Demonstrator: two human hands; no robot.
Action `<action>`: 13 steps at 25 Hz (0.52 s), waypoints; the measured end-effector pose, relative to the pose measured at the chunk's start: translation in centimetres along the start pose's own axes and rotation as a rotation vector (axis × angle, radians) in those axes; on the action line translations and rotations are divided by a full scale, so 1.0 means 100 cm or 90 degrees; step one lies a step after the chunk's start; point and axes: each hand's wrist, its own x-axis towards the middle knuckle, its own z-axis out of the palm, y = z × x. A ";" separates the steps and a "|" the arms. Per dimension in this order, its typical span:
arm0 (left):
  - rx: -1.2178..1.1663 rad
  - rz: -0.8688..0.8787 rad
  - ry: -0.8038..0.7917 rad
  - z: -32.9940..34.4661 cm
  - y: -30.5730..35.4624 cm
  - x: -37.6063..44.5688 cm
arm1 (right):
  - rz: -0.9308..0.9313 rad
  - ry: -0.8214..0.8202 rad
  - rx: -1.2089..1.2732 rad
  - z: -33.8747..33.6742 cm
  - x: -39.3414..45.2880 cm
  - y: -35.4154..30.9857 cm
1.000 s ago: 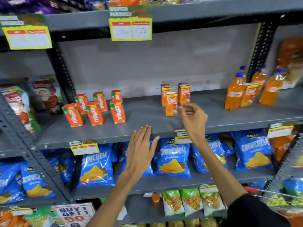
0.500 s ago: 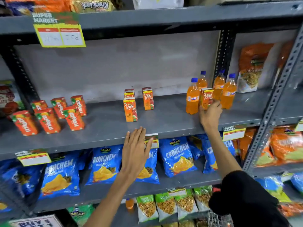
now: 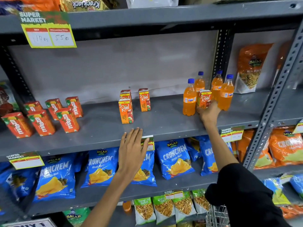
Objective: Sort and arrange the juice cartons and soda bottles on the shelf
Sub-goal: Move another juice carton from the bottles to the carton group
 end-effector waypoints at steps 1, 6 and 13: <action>0.001 0.002 0.003 0.000 0.000 0.000 | 0.003 0.011 0.006 -0.003 -0.007 -0.001; -0.005 0.017 0.010 0.000 -0.004 -0.001 | 0.007 0.037 -0.004 -0.018 -0.057 -0.012; -0.001 0.002 -0.008 -0.009 -0.019 0.002 | -0.037 -0.153 0.007 0.025 -0.117 -0.052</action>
